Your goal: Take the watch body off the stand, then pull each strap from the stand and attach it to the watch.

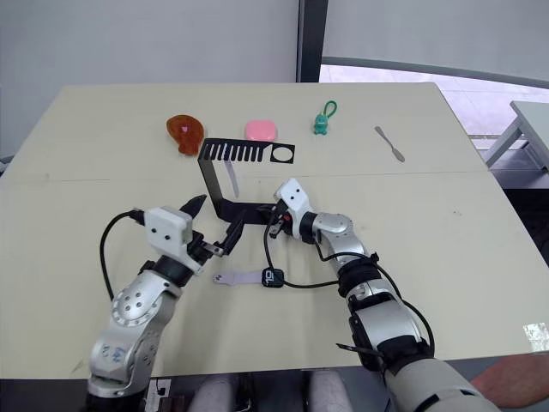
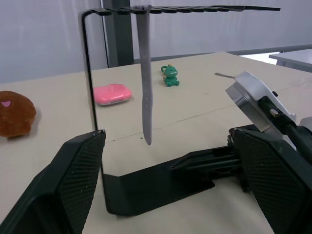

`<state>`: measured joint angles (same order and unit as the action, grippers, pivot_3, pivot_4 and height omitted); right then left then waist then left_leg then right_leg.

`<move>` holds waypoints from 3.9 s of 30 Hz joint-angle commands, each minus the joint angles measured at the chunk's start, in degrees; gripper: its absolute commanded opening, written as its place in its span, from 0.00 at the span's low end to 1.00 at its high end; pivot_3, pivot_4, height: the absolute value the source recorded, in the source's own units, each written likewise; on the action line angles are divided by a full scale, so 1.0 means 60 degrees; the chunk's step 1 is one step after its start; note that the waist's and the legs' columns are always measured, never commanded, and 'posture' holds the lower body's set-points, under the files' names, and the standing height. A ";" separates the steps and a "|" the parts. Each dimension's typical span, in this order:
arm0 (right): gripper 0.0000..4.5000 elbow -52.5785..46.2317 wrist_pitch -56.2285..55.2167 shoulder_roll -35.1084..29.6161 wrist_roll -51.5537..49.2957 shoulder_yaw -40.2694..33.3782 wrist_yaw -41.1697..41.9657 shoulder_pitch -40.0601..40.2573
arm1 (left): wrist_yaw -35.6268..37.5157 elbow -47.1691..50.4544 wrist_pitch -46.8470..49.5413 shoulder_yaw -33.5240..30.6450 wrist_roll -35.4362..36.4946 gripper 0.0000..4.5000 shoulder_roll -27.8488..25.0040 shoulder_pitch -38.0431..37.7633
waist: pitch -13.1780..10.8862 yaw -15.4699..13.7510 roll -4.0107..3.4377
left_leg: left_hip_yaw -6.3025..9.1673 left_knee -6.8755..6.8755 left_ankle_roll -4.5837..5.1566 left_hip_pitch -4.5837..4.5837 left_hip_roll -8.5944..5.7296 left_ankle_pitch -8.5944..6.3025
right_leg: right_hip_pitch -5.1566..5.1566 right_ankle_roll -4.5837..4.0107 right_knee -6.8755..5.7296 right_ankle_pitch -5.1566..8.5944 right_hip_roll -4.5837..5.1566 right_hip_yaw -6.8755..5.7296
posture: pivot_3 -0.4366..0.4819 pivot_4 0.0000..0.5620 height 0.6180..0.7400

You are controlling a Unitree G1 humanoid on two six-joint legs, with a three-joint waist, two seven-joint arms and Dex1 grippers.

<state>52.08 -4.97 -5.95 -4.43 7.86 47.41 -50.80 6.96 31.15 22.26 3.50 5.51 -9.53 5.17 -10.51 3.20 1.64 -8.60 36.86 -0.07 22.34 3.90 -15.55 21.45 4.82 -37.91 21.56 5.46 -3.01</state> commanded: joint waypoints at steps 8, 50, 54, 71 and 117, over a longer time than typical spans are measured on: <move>0.01 0.0067 0.0394 0.0079 0.0248 0.0233 0.0174 0.0408 | -0.0413 -0.1692 -0.0894 0.0432 -0.0933 1.00 0.0528 0.1403 | 0.0001 -0.0016 0.0001 | -0.0001 0.0010 0.0000 0.0002 0.0002 -0.0002 | 0.0000 0.0000 -0.0001 0.0000 0.0000 -0.0002 | 0.48 0.27 1.00; 0.00 -0.0338 0.0772 0.0102 0.0373 0.0463 0.0137 0.0913 | -0.1019 -0.3065 -0.2379 0.0101 -0.1409 0.03 0.1125 0.2462 | 0.0001 -0.0031 0.0002 | -0.0001 0.0013 0.0000 0.0002 0.0003 -0.0003 | -0.0002 0.0001 -0.0001 0.0000 0.0002 -0.0006 | 0.48 0.27 1.00; 0.00 -0.0341 0.0818 0.0108 0.0369 0.0429 0.0029 0.0913 | -0.0870 -0.2842 -0.2548 0.0113 -0.1319 0.03 0.1047 0.2201 | 0.0001 -0.0029 0.0002 | -0.0001 0.0012 0.0000 0.0001 0.0003 -0.0004 | -0.0002 0.0001 -0.0001 0.0000 0.0002 -0.0006 | 0.48 0.27 1.00; 0.00 -0.0959 0.0902 0.0174 -0.0183 -0.0038 0.0324 0.0972 | 0.1039 -0.0941 -0.2599 -0.0331 0.0262 0.03 0.0142 0.0685 | 0.0002 -0.0017 0.0001 | -0.0001 0.0007 -0.0004 0.0000 0.0007 -0.0007 | -0.0002 0.0001 0.0003 0.0000 0.0001 -0.0006 | 0.48 0.27 1.00; 0.99 -1.2699 1.0095 -0.1132 -1.1205 -0.1929 -0.2522 0.5734 | 0.6109 -0.1309 0.6023 -0.1074 1.0007 0.00 -0.4541 0.2303 | -0.0029 -0.0239 -0.0031 | 0.0022 -0.0105 -0.0009 0.0009 -0.0024 0.0009 | 0.0014 -0.0001 0.0075 0.0000 -0.0002 0.0012 | 0.48 0.27 1.00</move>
<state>-23.18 56.19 -12.91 -69.86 -4.02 32.93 -16.19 43.32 23.01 57.81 -2.22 63.64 -36.79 18.56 -10.68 1.77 1.46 -8.47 36.24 -0.13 22.40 3.76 -15.49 21.53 4.81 -37.46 21.56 5.45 -2.94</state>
